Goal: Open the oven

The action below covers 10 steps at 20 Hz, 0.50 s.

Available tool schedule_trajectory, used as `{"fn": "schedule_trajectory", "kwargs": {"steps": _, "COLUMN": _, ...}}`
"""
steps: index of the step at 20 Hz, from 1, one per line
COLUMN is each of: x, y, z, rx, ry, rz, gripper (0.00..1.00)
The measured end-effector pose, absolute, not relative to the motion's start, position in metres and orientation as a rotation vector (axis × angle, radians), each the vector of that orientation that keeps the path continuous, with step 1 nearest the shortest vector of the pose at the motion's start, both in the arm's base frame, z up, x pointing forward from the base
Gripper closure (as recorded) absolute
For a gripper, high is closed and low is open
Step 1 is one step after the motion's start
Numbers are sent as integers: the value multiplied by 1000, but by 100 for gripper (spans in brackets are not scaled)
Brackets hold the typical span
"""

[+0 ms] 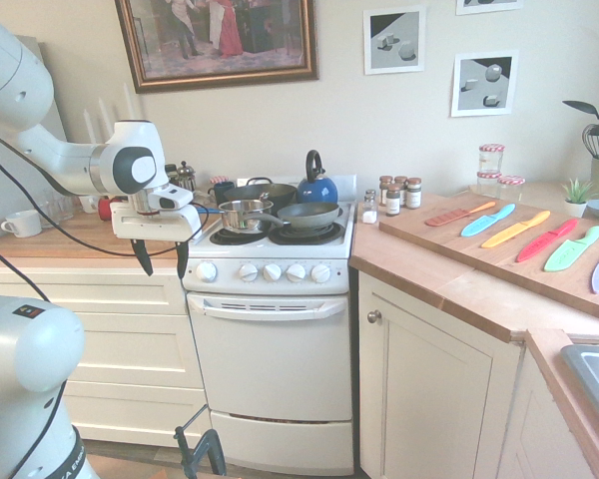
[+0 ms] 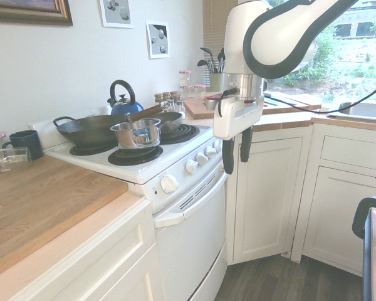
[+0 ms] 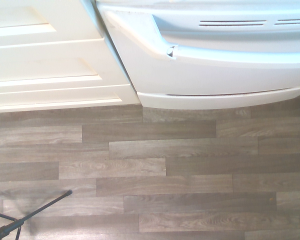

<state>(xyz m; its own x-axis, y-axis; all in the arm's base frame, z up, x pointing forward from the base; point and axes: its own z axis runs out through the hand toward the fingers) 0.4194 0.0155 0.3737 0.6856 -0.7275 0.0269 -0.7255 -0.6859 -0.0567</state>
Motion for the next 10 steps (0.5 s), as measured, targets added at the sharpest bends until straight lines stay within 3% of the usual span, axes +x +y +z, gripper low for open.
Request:
{"fn": "schedule_trajectory", "kwargs": {"steps": 5, "x": 420, "y": 10, "z": 352, "rx": -2891, "ry": 1262, "rz": -37, "gripper": 0}}
{"fn": "schedule_trajectory", "kwargs": {"steps": 10, "x": 446, "y": -3, "z": 266, "rx": -2843, "ry": 1381, "rz": -116, "gripper": 0}}
